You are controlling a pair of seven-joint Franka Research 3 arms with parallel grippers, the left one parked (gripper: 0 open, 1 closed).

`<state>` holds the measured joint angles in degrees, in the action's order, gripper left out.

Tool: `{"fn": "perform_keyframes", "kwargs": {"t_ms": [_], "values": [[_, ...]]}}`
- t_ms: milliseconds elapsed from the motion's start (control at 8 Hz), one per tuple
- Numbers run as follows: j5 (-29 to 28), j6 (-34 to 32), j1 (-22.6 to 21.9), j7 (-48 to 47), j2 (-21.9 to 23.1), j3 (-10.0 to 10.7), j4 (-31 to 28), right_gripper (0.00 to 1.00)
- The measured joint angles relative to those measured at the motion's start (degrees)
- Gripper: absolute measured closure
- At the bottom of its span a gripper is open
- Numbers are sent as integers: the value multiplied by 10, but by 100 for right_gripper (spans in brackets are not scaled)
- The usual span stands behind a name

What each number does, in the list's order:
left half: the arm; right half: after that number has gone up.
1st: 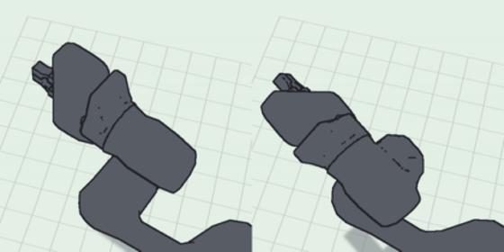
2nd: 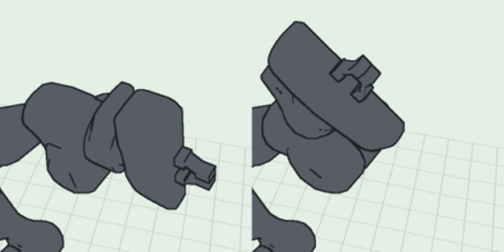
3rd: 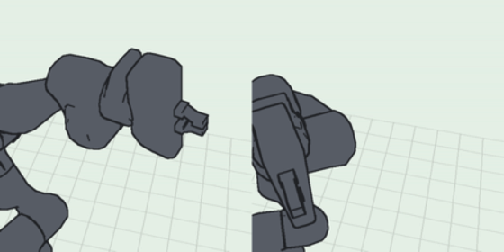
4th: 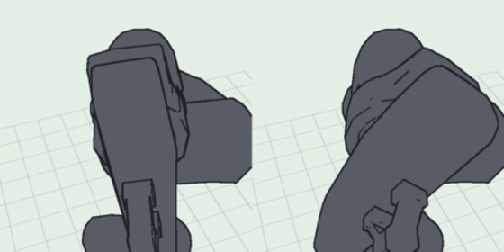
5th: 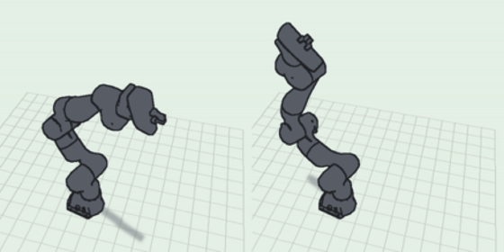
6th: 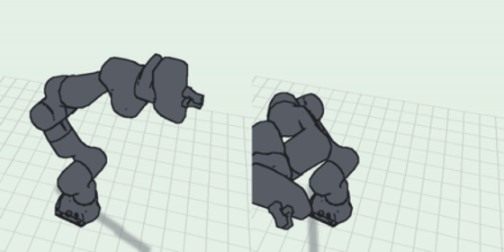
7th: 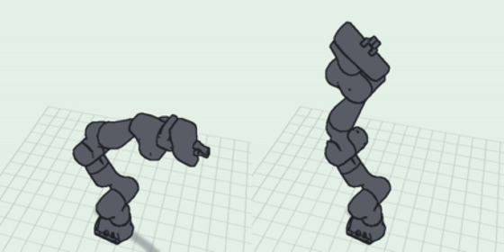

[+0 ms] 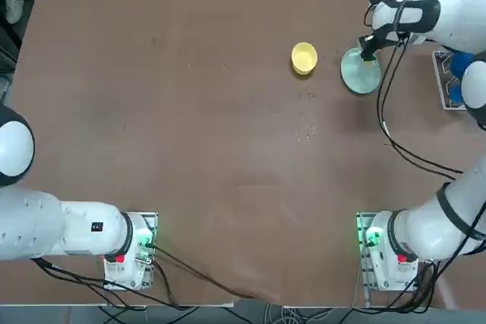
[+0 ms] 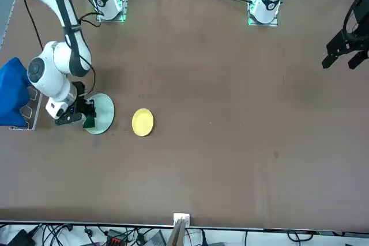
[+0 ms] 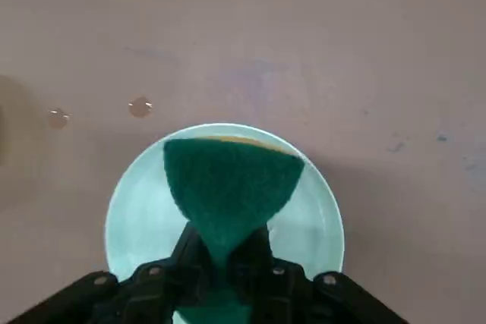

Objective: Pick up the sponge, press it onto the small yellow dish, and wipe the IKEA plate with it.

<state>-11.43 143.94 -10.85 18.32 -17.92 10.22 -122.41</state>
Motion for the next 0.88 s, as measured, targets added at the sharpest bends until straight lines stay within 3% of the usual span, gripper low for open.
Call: {"fn": "perform_keyframes", "kwargs": {"t_ms": [875], "values": [[0, -15, 0, -2, 8, 0, 0, 80]]}}
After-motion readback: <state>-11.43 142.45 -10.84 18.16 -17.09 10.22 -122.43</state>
